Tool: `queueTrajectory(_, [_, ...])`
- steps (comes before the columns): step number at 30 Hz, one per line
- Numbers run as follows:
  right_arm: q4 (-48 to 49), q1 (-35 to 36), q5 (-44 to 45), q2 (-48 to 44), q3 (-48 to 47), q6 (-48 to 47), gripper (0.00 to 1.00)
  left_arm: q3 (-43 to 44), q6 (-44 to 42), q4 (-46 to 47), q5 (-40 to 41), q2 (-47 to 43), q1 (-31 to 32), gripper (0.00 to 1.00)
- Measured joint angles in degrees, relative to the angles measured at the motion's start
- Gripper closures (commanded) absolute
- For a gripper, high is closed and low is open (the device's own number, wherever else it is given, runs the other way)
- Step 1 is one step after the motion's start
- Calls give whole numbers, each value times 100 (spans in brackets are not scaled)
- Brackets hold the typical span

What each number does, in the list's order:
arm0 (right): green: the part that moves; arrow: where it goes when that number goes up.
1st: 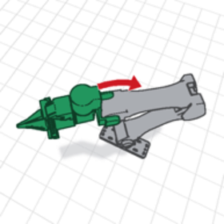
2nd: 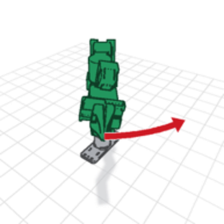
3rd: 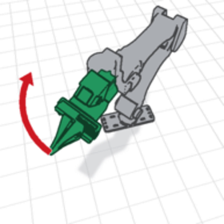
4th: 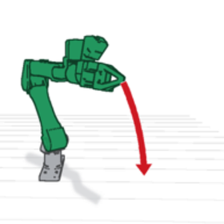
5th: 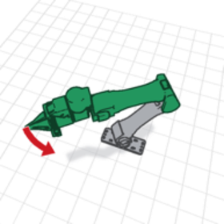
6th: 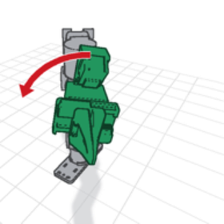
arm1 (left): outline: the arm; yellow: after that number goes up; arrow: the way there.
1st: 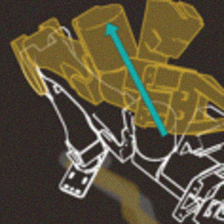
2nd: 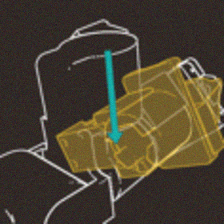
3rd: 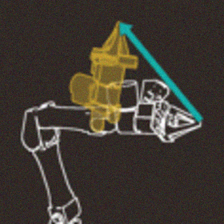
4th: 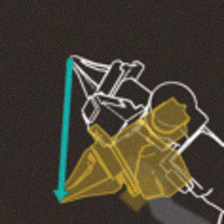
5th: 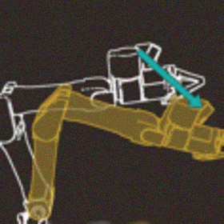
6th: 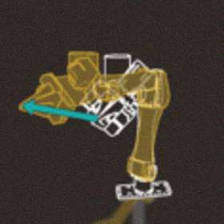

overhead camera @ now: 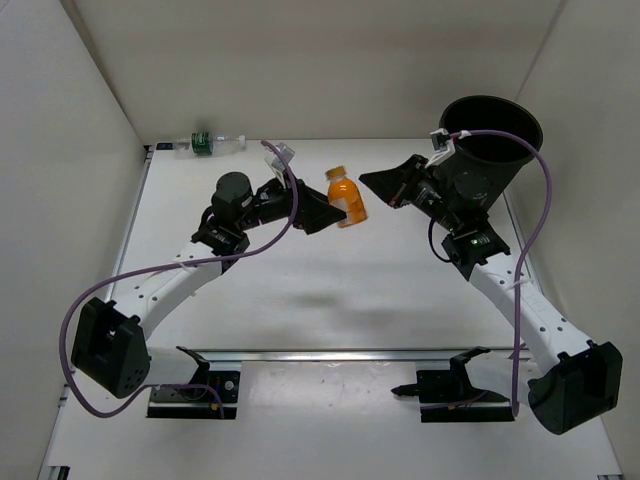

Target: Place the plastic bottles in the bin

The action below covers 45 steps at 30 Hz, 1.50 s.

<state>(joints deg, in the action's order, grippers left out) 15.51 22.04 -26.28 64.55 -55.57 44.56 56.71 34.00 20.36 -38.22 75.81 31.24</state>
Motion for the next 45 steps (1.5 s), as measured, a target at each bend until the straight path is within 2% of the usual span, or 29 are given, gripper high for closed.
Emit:
queueTrajectory(3, [46,-33,96,-129,-4,-79,100,-17,-2,22,-24,-39,-9,3])
queueTrajectory(9, [-11,-44,-9,-114,-26,-188,100,-17,7,116,-46,-85,9,8])
queueTrajectory(14, [-149,-81,-181,15,-59,-280,99,-7,-17,17,-81,-85,0,5])
queueTrajectory(15, [-273,-87,-177,31,-81,-313,100,4,-44,-68,-39,-85,0,1])
queueTrajectory(17, [-501,-131,-170,52,-133,-431,100,20,-142,-256,101,-85,-2,2])
queueTrajectory(18, [-632,-175,-160,66,-184,-485,97,26,-177,-369,168,-85,-24,1])
queueTrajectory(19, [-804,-236,-127,87,-249,-553,87,26,-210,-463,223,-85,-44,1])
queueTrajectory(22, [-1283,-498,-9,109,-402,-739,68,87,-313,-861,483,-50,-164,1])
queueTrajectory(23, [-1392,-595,22,109,-413,-791,57,164,-356,-1025,586,7,-214,1])
queueTrajectory(24, [-1499,-664,50,109,-413,-822,54,240,-407,-1156,669,81,-247,1])
queueTrajectory(26, [-1777,-763,192,116,-415,-898,37,479,-599,-1480,922,326,-278,1])
queueTrajectory(30, [-2516,-573,730,374,-640,-1132,13,1043,-940,-2031,1228,1117,-188,1])
queueTrajectory(32, [-2850,-409,1047,662,-863,-1241,7,1145,-951,-2118,1189,1537,-181,1])
queueTrajectory(38, [-3410,-256,1926,1812,-1532,-1884,4,957,-907,-2509,1132,2085,-389,1])
queueTrajectory(42, [-3259,-575,2037,3021,-2227,-2527,4,566,-1027,-2719,1309,1692,-616,1])
queueTrajectory(45, [-3268,-905,1711,4345,-3342,-3001,5,57,-1139,-2983,1405,1012,-868,1])
